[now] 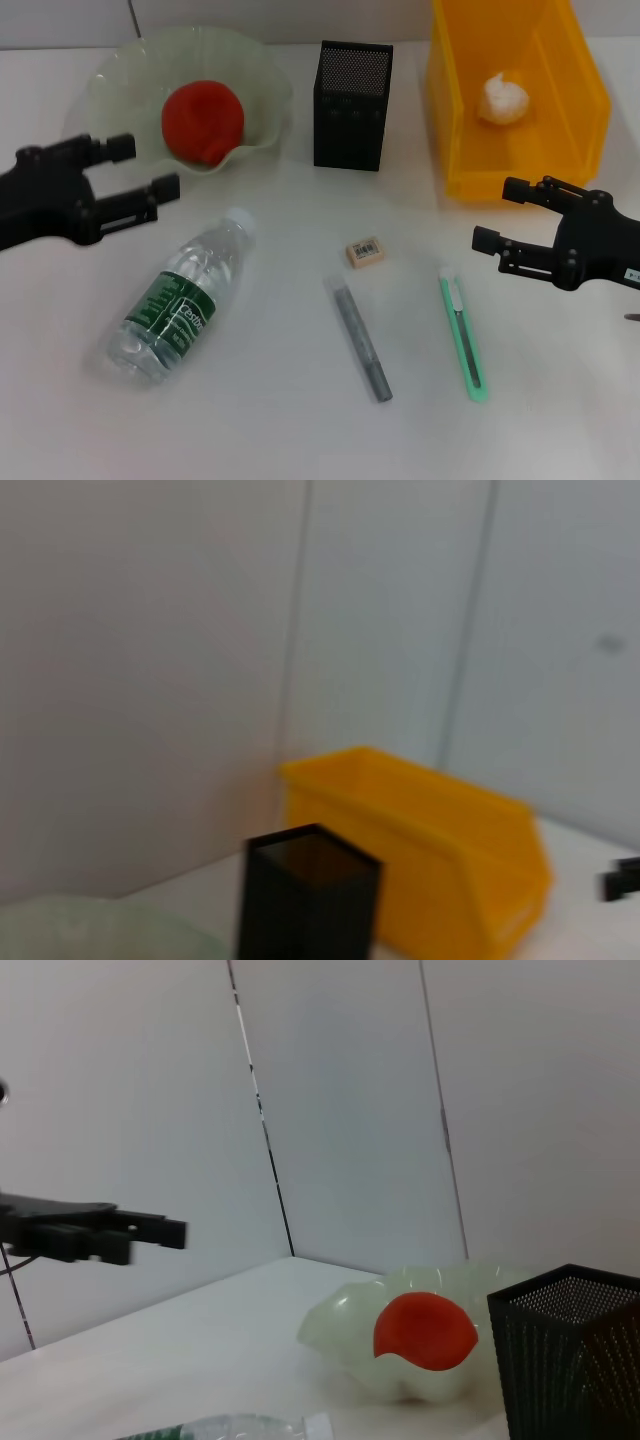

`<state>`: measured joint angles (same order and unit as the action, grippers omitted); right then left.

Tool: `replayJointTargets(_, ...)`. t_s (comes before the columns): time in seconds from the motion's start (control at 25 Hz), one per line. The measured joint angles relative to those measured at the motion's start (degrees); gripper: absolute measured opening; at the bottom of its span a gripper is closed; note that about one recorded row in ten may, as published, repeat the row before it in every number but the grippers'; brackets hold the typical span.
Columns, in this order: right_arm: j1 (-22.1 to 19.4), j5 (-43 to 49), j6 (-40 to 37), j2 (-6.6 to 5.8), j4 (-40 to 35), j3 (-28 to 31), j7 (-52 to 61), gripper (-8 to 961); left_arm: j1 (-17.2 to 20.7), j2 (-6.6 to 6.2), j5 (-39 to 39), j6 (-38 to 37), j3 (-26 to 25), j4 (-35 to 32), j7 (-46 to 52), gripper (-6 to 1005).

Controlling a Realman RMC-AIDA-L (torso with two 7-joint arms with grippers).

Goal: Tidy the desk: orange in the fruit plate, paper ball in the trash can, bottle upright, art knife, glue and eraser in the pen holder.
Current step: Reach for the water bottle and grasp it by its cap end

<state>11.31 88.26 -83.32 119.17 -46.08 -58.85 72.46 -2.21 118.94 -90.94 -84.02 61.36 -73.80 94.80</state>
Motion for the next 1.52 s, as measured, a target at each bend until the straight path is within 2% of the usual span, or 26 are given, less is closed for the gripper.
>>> replayJointTargets(0.04, -0.1, 0.2, -0.1, 0.00, 0.0, 0.0, 0.0, 829, 3.2, -0.29, -4.2, 10.3, 8.7, -10.7, 8.5, 753)
replayJointTargets(0.12, -0.2, 0.9, -0.4, -0.03, 0.1, 0.0, -0.1, 829, 3.9, -0.32, -7.7, 13.3, 11.6, -15.2, 13.3, 754)
replayJointTargets(0.24, -0.1, 2.5, -0.6, -0.07, 0.1, 0.0, -0.2, 829, 3.9, -0.32, -7.7, 13.3, 11.6, -15.2, 13.3, 756)
replayJointTargets(0.28, 0.0, 2.8, -0.6, -0.07, 0.2, 0.0, -0.2, 829, 3.8, -0.27, -19.6, 16.7, 17.7, -23.6, 24.4, 757)
replayJointTargets(0.32, 0.0, 3.1, -0.6, -0.07, 0.2, -0.2, -0.2, 829, 3.8, -0.27, -19.6, 16.7, 17.7, -23.6, 24.4, 757)
replayJointTargets(0.36, 0.1, 3.2, -0.6, -0.07, 0.2, -0.3, -0.2, 829, 3.6, -0.23, -26.7, 17.9, 21.8, -27.9, 29.7, 758)
replayJointTargets(0.48, 0.2, 3.7, -0.5, -0.04, 0.5, -0.4, -0.2, 829, 3.6, -0.23, -26.7, 17.9, 21.8, -27.9, 29.7, 761)
replayJointTargets(0.52, 0.3, 3.8, -0.4, -0.04, 0.6, -0.4, -0.2, 829, 2.2, -0.07, -42.1, 19.7, 31.6, -34.4, 42.1, 763)
replayJointTargets(0.56, 0.3, 3.8, -0.2, -0.04, 0.8, -0.4, -0.2, 829, 0.7, 0.03, -48.0, 19.9, 34.7, -35.5, 48.0, 764)
replayJointTargets(0.6, 0.3, 3.8, -0.2, -0.03, 0.9, -0.4, -0.2, 829, 0.7, 0.03, -48.0, 19.9, 34.7, -35.5, 48.0, 765)
replayJointTargets(0.64, 0.4, 3.8, -0.2, -0.03, 1.1, -0.3, -0.3, 829, -1.6, 0.08, -53.7, 20.0, 37.5, -35.6, 54.4, 766)
replayJointTargets(0.76, 0.7, 4.1, -0.1, -0.01, 1.6, -0.3, -0.3, 829, -1.6, 0.08, -53.7, 20.0, 37.5, -35.6, 54.4, 786)
replayJointTargets(0.8, 0.8, 4.3, -0.1, -0.01, 1.7, -0.3, -0.3, 829, -6.3, 0.06, -59.8, 19.8, 40.2, -32.0, 62.7, 792)
replayJointTargets(0.84, 0.9, 4.4, -0.1, 0.00, 1.8, -0.3, -0.3, 829, -6.3, 0.06, -59.8, 19.8, 40.2, -32.0, 62.7, 792)
replayJointTargets(0.88, 0.9, 4.4, -0.1, 0.00, 1.9, -0.3, -0.3, 829, -9.9, 0.19, -62.3, 20.3, 41.3, -26.9, 65.5, 792)
replayJointTargets(1.0, 1.1, 4.4, -0.1, 0.01, 2.2, -0.3, -0.4, 829, -11.5, 0.22, -62.7, 20.6, 41.6, -24.0, 66.4, 791)
replayJointTargets(1.04, 1.2, 4.4, -0.1, 0.01, 2.3, -0.3, -0.4, 829, -13.6, 0.23, -62.8, 21.4, 41.5, -19.1, 67.5, 791)
replayJointTargets(1.28, 1.5, 4.4, -0.1, 0.01, 2.8, -0.3, -0.5, 829, -14.9, 0.24, -62.5, 25.3, 41.7, -13.2, 67.9, 791)
replayJointTargets(1.44, 1.6, 4.4, -0.1, 0.01, 2.9, -0.4, -0.5, 829, -15.3, 0.24, -62.5, 26.0, 41.8, -12.0, 67.9, 792)
replayJointTargets(1.52, 1.7, 4.4, -0.1, 0.01, 2.9, -0.3, -0.5, 829, -16.8, 0.24, -62.5, 27.1, 42.1, -9.2, 67.9, 792)
